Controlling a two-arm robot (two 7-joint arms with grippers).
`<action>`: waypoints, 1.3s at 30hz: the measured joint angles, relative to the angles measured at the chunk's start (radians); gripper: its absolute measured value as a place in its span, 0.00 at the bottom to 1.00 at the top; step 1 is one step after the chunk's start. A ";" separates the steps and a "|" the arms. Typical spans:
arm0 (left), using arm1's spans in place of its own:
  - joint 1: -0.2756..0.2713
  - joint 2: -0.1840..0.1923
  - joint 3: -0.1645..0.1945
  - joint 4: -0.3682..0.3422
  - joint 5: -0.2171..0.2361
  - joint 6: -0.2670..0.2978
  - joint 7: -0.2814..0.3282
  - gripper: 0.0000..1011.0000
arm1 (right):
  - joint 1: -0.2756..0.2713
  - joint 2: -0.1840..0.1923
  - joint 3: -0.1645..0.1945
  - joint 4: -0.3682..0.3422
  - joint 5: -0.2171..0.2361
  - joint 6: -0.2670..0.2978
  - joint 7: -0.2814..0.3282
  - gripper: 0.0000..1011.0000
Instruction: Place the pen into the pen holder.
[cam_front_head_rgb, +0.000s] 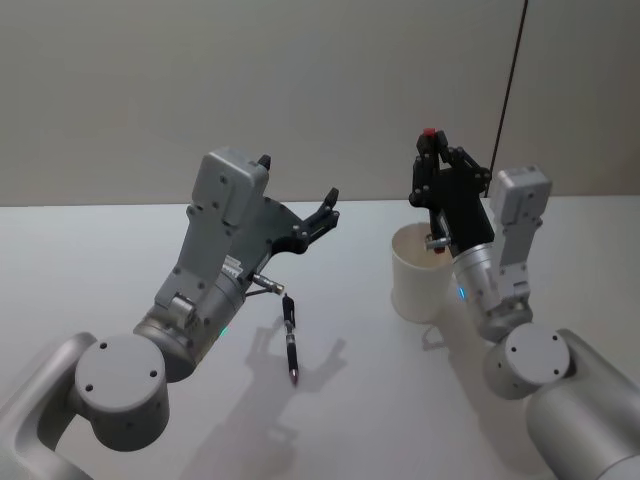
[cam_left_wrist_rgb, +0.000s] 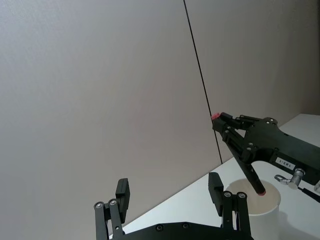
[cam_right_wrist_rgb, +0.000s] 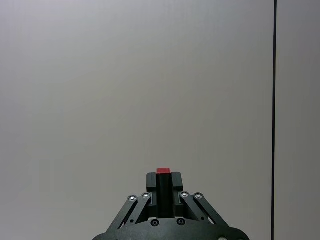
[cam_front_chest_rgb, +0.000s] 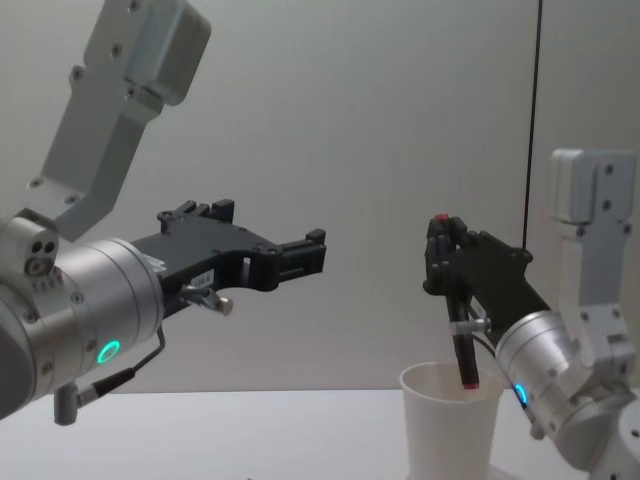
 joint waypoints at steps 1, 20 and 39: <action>0.000 0.000 0.000 0.000 0.000 0.000 0.000 0.99 | 0.002 -0.001 0.000 0.007 0.001 -0.005 0.000 0.16; 0.000 0.000 0.000 0.000 0.000 0.000 0.000 0.99 | 0.065 -0.032 -0.003 0.195 0.006 -0.128 -0.016 0.16; 0.000 0.000 0.000 0.000 0.000 0.000 0.000 0.99 | 0.138 -0.059 0.010 0.369 0.001 -0.219 -0.035 0.16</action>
